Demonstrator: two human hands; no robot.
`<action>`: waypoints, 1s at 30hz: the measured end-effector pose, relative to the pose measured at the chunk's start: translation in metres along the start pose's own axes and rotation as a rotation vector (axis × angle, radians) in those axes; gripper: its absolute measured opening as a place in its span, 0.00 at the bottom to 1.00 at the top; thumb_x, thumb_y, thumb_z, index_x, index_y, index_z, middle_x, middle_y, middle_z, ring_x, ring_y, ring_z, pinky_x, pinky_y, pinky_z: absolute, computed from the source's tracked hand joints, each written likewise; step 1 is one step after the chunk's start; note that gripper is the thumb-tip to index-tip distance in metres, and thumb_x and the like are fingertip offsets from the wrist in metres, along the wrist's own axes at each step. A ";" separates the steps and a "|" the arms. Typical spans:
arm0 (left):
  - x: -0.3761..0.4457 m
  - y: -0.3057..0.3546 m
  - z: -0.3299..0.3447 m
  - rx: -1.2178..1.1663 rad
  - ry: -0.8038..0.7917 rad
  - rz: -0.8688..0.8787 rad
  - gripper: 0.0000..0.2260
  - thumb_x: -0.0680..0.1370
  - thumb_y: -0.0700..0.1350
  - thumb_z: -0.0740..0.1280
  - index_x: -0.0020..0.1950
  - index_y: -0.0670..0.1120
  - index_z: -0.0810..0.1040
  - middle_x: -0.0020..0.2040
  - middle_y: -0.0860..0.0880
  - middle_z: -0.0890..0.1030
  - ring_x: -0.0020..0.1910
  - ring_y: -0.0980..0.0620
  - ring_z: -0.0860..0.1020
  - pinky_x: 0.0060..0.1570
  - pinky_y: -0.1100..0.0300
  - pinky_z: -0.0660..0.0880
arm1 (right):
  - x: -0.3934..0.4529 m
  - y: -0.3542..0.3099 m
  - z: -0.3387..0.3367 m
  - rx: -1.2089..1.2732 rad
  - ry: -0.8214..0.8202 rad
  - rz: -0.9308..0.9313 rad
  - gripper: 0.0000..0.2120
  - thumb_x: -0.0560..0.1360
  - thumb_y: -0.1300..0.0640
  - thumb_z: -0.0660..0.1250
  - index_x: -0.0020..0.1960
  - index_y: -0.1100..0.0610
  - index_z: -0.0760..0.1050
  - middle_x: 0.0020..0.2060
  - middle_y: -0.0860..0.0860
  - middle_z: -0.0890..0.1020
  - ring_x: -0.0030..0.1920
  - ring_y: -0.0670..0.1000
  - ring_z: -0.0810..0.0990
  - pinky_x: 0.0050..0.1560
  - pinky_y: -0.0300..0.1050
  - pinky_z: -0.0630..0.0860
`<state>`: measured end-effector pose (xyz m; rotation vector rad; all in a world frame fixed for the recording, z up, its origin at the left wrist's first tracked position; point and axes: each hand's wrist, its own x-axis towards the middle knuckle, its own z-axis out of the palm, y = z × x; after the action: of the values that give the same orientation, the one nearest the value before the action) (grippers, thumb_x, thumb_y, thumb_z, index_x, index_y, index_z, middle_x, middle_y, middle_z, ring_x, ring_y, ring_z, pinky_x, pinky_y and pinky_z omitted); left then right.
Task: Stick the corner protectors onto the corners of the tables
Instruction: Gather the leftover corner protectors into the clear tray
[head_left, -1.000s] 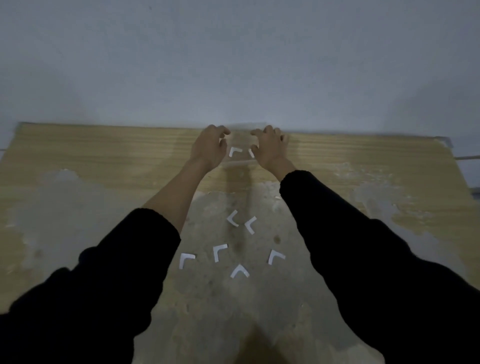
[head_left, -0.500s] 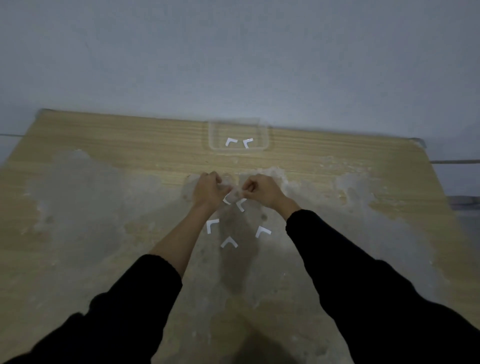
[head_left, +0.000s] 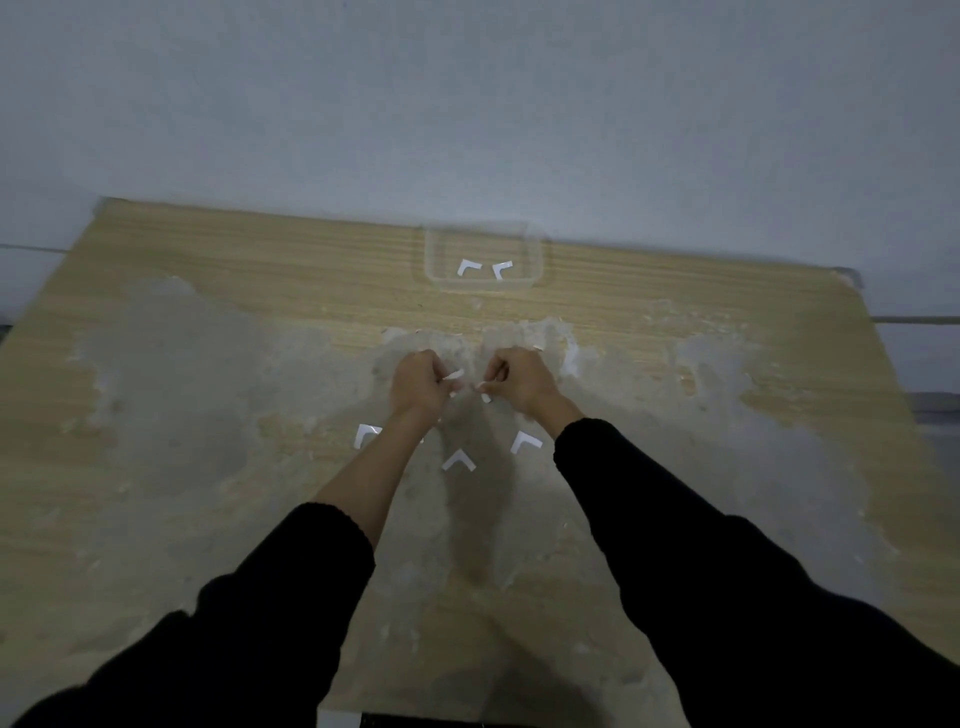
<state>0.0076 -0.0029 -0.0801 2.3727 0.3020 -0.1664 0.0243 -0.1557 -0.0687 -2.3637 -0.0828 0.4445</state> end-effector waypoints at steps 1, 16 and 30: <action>0.000 0.000 -0.001 0.000 -0.025 0.014 0.11 0.70 0.43 0.75 0.36 0.43 0.74 0.37 0.46 0.76 0.40 0.47 0.76 0.43 0.54 0.74 | -0.001 0.002 0.001 0.009 0.028 0.000 0.11 0.68 0.63 0.75 0.33 0.56 0.74 0.32 0.48 0.76 0.36 0.49 0.75 0.43 0.47 0.74; -0.026 -0.011 -0.046 0.259 -0.400 0.121 0.10 0.64 0.42 0.79 0.37 0.38 0.83 0.39 0.40 0.84 0.36 0.49 0.78 0.40 0.58 0.74 | -0.043 0.002 0.000 0.263 -0.152 -0.060 0.07 0.69 0.64 0.74 0.45 0.67 0.83 0.33 0.50 0.80 0.35 0.41 0.78 0.40 0.31 0.75; -0.042 -0.021 -0.038 0.161 -0.234 0.145 0.12 0.64 0.38 0.79 0.42 0.38 0.79 0.37 0.46 0.77 0.37 0.49 0.76 0.41 0.56 0.75 | -0.068 -0.008 0.026 -0.061 -0.238 -0.307 0.06 0.68 0.64 0.74 0.44 0.61 0.79 0.35 0.46 0.78 0.39 0.49 0.78 0.47 0.52 0.78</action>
<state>-0.0372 0.0310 -0.0579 2.4914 0.0049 -0.4097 -0.0475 -0.1448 -0.0611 -2.2946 -0.5687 0.5750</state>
